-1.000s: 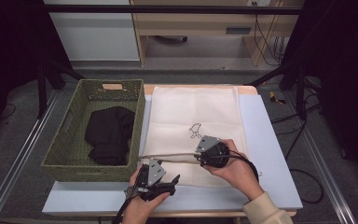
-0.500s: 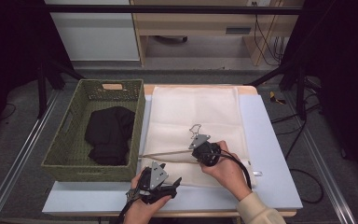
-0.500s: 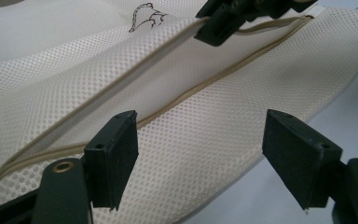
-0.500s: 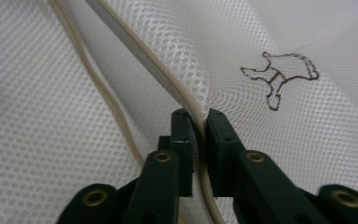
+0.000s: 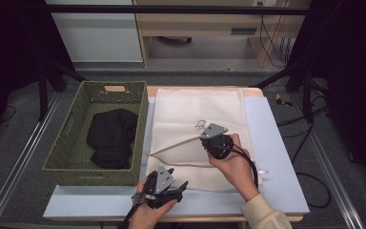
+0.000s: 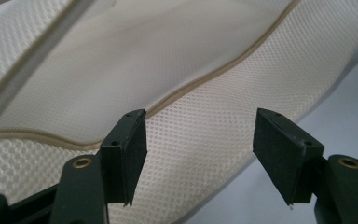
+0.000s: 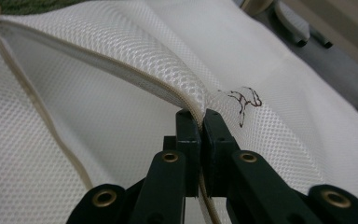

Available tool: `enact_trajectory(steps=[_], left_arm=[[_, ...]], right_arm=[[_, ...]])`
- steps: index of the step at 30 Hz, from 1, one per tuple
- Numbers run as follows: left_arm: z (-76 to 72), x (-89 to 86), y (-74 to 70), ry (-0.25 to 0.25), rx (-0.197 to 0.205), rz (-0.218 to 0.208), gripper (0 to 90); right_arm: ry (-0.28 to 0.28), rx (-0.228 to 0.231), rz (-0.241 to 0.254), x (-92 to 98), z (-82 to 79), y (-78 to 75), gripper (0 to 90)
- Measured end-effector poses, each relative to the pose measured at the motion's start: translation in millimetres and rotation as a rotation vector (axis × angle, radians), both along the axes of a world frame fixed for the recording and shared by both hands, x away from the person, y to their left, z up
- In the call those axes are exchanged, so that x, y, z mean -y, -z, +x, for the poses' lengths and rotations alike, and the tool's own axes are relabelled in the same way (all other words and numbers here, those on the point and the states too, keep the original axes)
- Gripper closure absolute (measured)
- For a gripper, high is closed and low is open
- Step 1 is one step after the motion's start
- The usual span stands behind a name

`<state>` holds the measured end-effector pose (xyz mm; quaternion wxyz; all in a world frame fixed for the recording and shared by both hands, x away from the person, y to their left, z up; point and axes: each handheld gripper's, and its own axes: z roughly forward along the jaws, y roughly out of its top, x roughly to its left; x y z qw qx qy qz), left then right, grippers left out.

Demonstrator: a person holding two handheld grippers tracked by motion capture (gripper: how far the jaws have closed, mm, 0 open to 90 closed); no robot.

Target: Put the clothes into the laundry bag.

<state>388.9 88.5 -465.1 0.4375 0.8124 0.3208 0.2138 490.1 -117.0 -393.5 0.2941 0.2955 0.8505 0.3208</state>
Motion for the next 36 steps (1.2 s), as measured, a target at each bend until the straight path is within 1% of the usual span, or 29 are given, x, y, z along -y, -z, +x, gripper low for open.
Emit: enact_trajectory(steps=[2,4,5,7,12,15,19,21,23,27,28,31,32,33,36], left_arm=[[-1.8,2.4,0.7,0.007,0.003,-0.003,34.9],[-2.5,3.7,0.4,0.012,0.008,-0.004,34.5],[-3.8,6.3,-0.7,0.023,0.021,0.005,34.4],[-5.2,7.7,-1.5,0.024,0.027,0.002,34.2],[-6.4,8.6,-2.4,0.026,0.026,-0.007,32.4],[-4.6,8.8,-3.1,0.011,0.031,-0.019,30.3],[-3.8,8.8,-3.3,0.011,0.031,-0.015,29.8],[-3.1,9.2,-3.1,0.010,0.030,-0.022,29.6],[-1.8,9.1,-2.5,0.011,0.030,-0.020,29.6],[0.8,8.0,-2.6,0.009,0.031,-0.013,30.0],[1.0,8.0,-4.3,0.003,0.036,-0.026,29.8],[0.4,8.7,-9.3,0.005,0.046,-0.035,29.2],[0.4,8.7,-9.3,0.005,0.046,-0.035,28.9],[0.4,10.0,-10.2,0.010,0.045,-0.039,28.8],[0.8,13.1,-7.6,0.021,0.034,-0.032,28.6]], right_arm=[[0.003,0.026,0.010,-0.7,0.7,-5.2,86.9],[0.002,0.051,0.010,-1.1,0.4,-9.8,86.9],[0.006,0.056,0.017,-1.4,0.2,-11.6,86.9],[0.005,0.056,0.035,-0.8,1.0,-14.9,87.0],[0.005,0.059,0.072,0.8,6.2,-24.7,87.0],[0.006,0.059,0.092,1.9,9.5,-30.1,87.1],[0.000,0.066,0.105,2.9,10.6,-34.6,87.0],[-0.004,0.064,0.106,3.7,10.3,-34.9,87.1],[-0.005,0.061,0.109,4.9,10.9,-34.6,87.2],[-0.002,0.069,0.119,7.5,15.1,-36.9,87.5],[0.001,0.072,0.127,8.2,15.9,-38.4,87.5],[0.002,0.082,0.150,10.2,20.1,-43.3,87.5],[0.002,0.082,0.150,10.2,20.1,-43.3,87.5],[0.011,0.087,0.176,11.2,24.1,-48.5,87.5],[0.013,0.099,0.188,9.7,27.3,-54.7,87.5]])
